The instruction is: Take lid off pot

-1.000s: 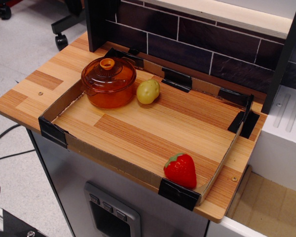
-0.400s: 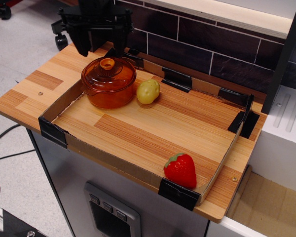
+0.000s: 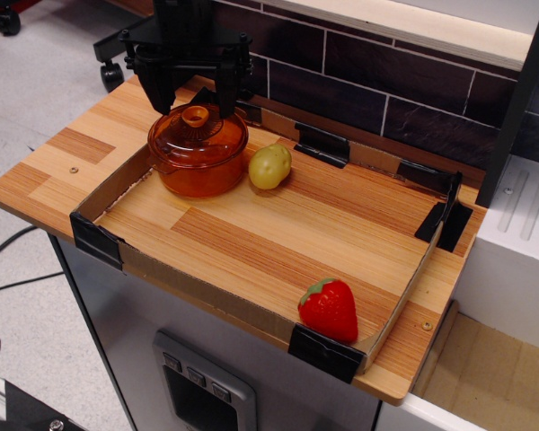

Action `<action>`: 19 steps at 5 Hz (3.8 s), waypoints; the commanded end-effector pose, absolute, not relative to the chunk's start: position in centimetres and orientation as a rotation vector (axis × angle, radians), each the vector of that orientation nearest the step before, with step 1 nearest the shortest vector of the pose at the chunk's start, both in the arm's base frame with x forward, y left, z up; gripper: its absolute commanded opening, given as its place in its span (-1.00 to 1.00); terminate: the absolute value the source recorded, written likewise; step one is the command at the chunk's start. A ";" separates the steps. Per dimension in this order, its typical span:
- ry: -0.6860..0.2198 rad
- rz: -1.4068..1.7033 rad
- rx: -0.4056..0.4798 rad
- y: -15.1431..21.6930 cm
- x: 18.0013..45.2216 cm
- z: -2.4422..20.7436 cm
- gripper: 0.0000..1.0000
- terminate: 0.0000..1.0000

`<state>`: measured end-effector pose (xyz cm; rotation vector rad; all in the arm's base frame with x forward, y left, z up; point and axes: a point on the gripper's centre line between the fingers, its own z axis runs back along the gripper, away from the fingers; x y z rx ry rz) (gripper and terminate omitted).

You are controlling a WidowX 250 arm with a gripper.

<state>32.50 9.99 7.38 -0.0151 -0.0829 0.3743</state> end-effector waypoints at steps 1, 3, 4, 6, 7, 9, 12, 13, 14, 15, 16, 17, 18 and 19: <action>-0.121 0.361 0.018 10.4 32.9 7.3 1.00 -1.00; -0.116 0.364 0.049 10.6 33.0 6.1 1.00 -1.00; -0.120 0.357 0.052 10.6 32.7 6.1 -1.00 -1.00; -0.148 0.409 0.052 11.1 33.0 8.2 -1.00 -1.00; -0.187 0.422 0.040 11.0 32.8 10.9 -1.00 -1.00; -0.204 0.397 0.040 9.3 31.4 12.7 -1.00 -1.00; -0.119 0.271 0.049 4.6 26.7 10.1 -1.00 -1.00; -0.106 0.276 0.059 3.4 26.4 8.9 -1.00 -1.00; -0.100 0.288 0.085 2.4 26.5 7.3 -1.00 -1.00; -0.083 0.293 0.107 1.6 26.6 5.8 -1.00 -1.00; -0.093 0.289 0.121 1.3 26.5 4.8 -1.00 -1.00; -0.077 0.273 0.107 1.2 26.4 4.9 1.00 -1.00; -0.073 0.267 0.060 1.3 26.5 5.8 1.00 -1.00; -0.082 0.282 0.026 1.6 26.9 7.2 1.00 -1.00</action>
